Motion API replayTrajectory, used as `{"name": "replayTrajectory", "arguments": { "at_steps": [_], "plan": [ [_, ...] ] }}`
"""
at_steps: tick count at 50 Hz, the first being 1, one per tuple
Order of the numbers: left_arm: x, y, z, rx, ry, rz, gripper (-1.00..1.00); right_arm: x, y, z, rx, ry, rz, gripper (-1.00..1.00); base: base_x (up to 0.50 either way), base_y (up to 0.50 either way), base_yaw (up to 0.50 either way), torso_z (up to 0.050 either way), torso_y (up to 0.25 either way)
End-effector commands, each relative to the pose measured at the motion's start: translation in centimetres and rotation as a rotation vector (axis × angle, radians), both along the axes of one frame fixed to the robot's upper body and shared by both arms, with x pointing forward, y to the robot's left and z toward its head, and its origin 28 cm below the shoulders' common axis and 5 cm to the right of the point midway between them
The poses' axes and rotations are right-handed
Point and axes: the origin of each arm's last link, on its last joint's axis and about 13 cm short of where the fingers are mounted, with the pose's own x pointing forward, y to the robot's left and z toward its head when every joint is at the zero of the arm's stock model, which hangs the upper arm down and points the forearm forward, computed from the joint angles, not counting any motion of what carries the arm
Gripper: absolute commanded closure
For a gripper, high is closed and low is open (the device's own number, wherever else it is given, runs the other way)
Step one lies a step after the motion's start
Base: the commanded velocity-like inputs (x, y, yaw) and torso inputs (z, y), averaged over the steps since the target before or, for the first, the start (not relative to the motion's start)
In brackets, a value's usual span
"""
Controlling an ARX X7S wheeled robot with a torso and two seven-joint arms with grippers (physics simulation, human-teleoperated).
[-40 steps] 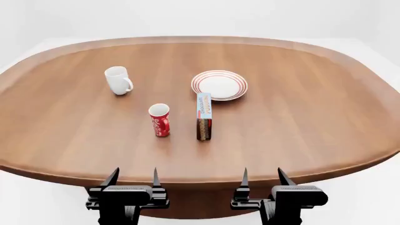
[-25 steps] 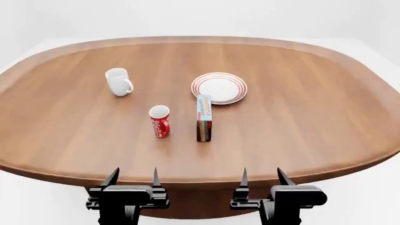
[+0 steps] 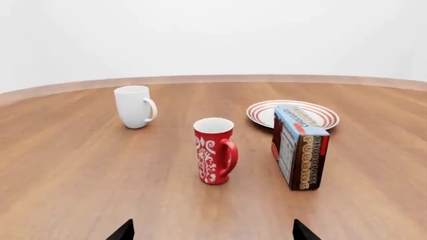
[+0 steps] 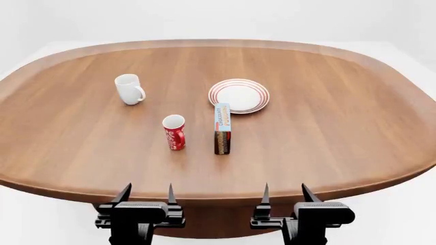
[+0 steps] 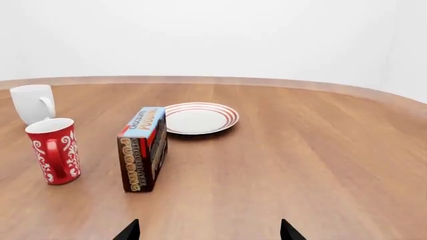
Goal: Pick up the white mug and put it on the plate, and put the chocolate pudding to the right of the plate.
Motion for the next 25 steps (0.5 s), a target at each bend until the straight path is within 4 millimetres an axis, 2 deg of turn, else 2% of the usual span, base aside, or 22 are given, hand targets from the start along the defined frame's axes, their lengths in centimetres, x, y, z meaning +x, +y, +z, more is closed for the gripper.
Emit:
{"name": "replayTrajectory", "arguments": {
  "at_steps": [1,5,10,12,14,16,21,25],
  "plan": [
    [0.0,0.0,0.0,-0.008,-0.009,0.000,-1.00,0.0,0.0,0.0,0.001,-0.004,0.001,-1.00,0.00,0.00,0.00,0.000,0.000],
    [0.0,0.3,0.5,-0.016,-0.035,0.019,-1.00,0.1,-0.2,0.7,0.005,-0.022,-0.010,-1.00,0.00,0.00,0.00,0.000,0.000],
    [-0.1,1.7,3.8,-0.047,-0.183,0.108,-1.00,0.2,-1.6,4.0,0.015,-0.169,-0.078,-1.00,0.00,0.00,0.00,0.000,0.000],
    [-0.8,3.0,6.7,-0.055,-0.300,0.187,-1.00,0.0,-3.1,7.2,0.021,-0.342,-0.153,-1.00,0.00,0.00,0.00,0.000,0.000],
    [-1.2,3.5,7.5,-0.073,-0.350,0.234,-1.00,-0.3,-3.7,8.3,0.026,-0.396,-0.180,-1.00,0.00,0.00,0.00,0.000,0.000],
    [-2.0,4.2,8.9,-0.088,-0.443,0.298,-1.00,-1.1,-4.7,10.3,0.033,-0.547,-0.227,-1.00,0.00,0.00,0.00,0.000,0.000],
    [-3.3,5.2,10.9,-0.055,-0.588,0.407,-1.00,-2.4,-5.8,12.5,0.011,-0.739,-0.284,-1.00,0.00,0.00,0.00,0.000,0.000],
    [-4.1,5.7,11.8,-0.035,-0.663,0.449,-1.00,-2.9,-6.2,13.4,0.018,-0.810,-0.316,-1.00,0.00,0.00,0.00,0.000,0.000]
  ]
}}
